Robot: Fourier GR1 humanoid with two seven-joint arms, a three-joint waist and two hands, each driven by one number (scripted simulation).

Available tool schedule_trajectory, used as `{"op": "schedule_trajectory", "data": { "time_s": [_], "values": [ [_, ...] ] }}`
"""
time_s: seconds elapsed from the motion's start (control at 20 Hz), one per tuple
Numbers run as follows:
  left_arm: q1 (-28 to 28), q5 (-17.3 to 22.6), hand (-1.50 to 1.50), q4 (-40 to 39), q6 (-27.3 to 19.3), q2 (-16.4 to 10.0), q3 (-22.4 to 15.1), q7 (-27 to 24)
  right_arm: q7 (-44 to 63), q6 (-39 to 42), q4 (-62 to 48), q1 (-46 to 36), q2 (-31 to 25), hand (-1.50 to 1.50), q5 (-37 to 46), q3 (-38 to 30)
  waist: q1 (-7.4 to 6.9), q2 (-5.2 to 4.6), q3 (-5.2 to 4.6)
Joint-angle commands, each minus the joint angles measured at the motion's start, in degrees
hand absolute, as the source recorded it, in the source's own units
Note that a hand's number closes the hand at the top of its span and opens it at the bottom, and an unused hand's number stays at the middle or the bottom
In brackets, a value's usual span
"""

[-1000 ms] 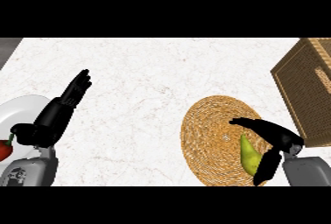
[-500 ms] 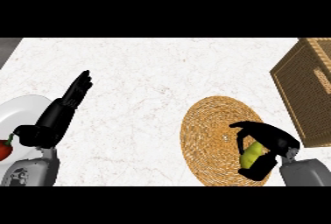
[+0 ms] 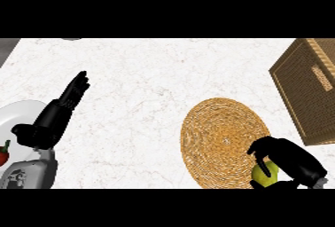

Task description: Pick the pear from the placemat and place it in the basket

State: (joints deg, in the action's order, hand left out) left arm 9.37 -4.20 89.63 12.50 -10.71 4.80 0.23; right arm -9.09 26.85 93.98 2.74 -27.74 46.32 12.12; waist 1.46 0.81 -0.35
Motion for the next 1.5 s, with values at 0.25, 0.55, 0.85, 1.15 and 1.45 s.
{"op": "schedule_trajectory", "data": {
  "time_s": [0.25,0.55,0.85,1.15,1.45],
  "values": [
    [-1.12,0.90,0.00,1.89,-0.07,-0.57,1.33,1.61,-22.24,-20.32,14.78,29.35,-10.02,1.50,-2.67,-10.47,1.86,-0.15,0.38],
    [-2.83,0.17,0.00,1.05,-0.42,-0.36,1.46,-0.91,-30.21,-11.27,20.88,35.20,-5.63,1.50,-26.84,-19.32,2.58,-0.24,0.31],
    [-5.17,-0.17,0.00,4.55,-0.37,0.54,-0.06,-0.23,-32.73,-4.01,32.64,45.77,-5.32,1.50,-46.72,-33.84,2.37,-0.02,0.19],
    [-2.23,-0.72,0.00,1.71,-0.59,1.33,-0.88,0.63,-24.26,2.96,35.37,50.28,-7.50,1.50,-66.91,-52.54,0.44,-0.65,0.19],
    [-0.13,1.85,0.00,4.01,2.05,-1.20,0.98,2.90,-12.37,2.30,34.23,46.87,-11.84,1.50,-77.79,-66.54,-0.90,-0.78,0.22]
  ]
}}
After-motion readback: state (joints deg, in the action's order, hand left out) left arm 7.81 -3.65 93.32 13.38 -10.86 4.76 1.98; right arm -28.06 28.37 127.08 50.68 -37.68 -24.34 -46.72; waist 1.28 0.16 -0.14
